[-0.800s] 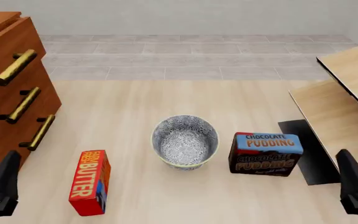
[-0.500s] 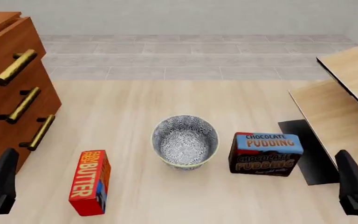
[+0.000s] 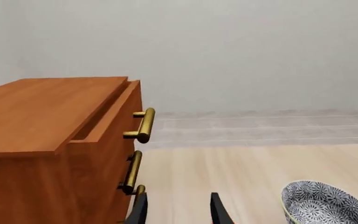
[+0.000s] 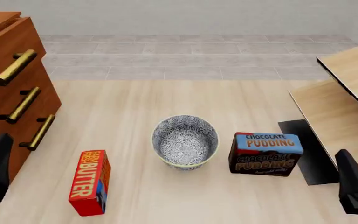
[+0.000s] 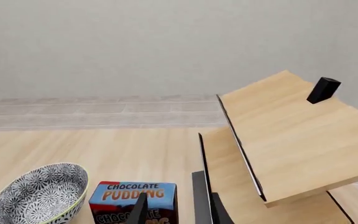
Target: Close the top drawer of the cabinet and put the bowl on top of it.
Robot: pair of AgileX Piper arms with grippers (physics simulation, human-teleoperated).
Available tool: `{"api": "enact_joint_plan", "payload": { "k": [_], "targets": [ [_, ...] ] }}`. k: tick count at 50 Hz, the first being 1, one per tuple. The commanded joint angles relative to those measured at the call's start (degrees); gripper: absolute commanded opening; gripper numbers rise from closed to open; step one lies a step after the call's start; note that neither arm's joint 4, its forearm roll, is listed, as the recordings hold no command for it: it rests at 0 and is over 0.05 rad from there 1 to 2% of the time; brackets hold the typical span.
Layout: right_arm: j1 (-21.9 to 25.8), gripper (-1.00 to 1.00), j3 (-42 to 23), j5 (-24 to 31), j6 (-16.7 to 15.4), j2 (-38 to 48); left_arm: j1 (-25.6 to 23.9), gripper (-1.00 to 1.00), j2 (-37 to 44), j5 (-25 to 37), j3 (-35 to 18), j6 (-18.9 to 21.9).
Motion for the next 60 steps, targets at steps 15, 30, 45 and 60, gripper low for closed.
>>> {"api": "enact_joint_plan", "payload": {
  "k": [15,30,45,60],
  "targets": [
    [-0.53,1.0,0.03,-0.06,0.7,0.15,-5.49,1.0,19.93,-14.5,-5.08,0.34],
    [-0.53,1.0,0.03,0.27,0.46,-0.13,-8.28,1.0,29.63,-20.7,-8.49,2.51],
    [-0.54,1.0,-0.01,0.8,0.23,-0.58,-8.33,1.0,41.0,-27.27,-12.96,0.8],
    [-0.75,1.0,-0.03,0.71,0.47,-0.45,-7.46,1.0,48.21,-31.48,-15.89,1.38]
  ]
}}
